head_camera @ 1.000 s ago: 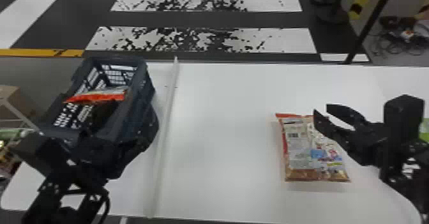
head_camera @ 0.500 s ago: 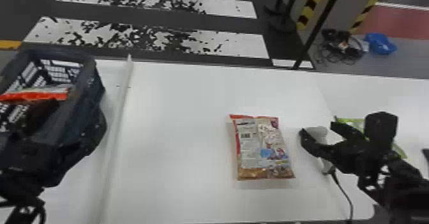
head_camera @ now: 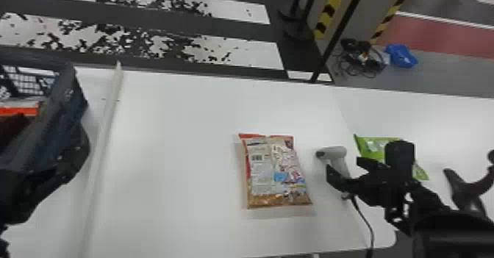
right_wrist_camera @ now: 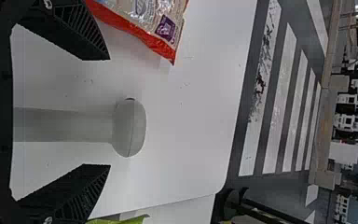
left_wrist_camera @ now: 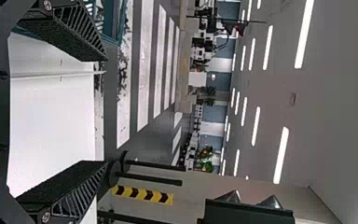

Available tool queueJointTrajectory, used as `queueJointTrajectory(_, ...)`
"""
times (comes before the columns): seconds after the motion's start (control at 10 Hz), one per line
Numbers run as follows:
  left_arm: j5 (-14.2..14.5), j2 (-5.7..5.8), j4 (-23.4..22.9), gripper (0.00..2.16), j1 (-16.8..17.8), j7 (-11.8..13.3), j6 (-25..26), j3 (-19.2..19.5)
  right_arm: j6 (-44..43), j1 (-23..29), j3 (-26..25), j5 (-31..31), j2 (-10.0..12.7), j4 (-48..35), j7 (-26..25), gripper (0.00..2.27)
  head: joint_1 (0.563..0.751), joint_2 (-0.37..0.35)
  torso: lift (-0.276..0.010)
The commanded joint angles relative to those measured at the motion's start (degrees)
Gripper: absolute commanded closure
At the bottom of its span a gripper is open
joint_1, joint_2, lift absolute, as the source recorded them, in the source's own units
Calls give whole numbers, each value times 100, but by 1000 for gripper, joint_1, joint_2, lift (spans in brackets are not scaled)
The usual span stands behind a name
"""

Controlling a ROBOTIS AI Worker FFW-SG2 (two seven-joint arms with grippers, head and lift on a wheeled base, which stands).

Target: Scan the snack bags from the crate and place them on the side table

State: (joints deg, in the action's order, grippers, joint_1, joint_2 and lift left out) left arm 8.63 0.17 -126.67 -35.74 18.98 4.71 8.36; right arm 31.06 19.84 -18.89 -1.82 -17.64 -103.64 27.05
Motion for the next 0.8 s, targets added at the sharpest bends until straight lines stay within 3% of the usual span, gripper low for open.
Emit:
queueJointTrajectory(0.0, -2, -32, 64, 87, 32, 0, 0, -10, 20, -244, 105, 59, -91, 406, 46, 73, 695, -248, -94)
queueJointTrajectory(0.1, -2, -32, 116, 87, 58, 0, 0, -10, 37, -446, 184, 147, -117, 687, 64, 127, 695, -255, -94)
queueJointTrajectory(0.2, -2, -32, 125, 87, 58, 0, 0, -10, 72, -604, 254, 235, -170, 907, 81, 464, 695, -257, -94)
queueJointTrajectory(0.4, -2, -32, 134, 87, 58, 0, 0, -1, 213, -727, 307, 279, -179, 1056, 72, 1771, 695, -263, -94)
queueJointTrajectory(0.5, -2, -32, 151, 87, 76, 0, 0, -1, 195, -727, 298, 279, -179, 1056, 55, 1983, 695, -264, -94)
queueJointTrajectory(0.7, -2, -32, 195, 87, 85, 0, 0, -18, 125, -665, 210, 261, -161, 924, -7, 2186, 695, -268, -94)
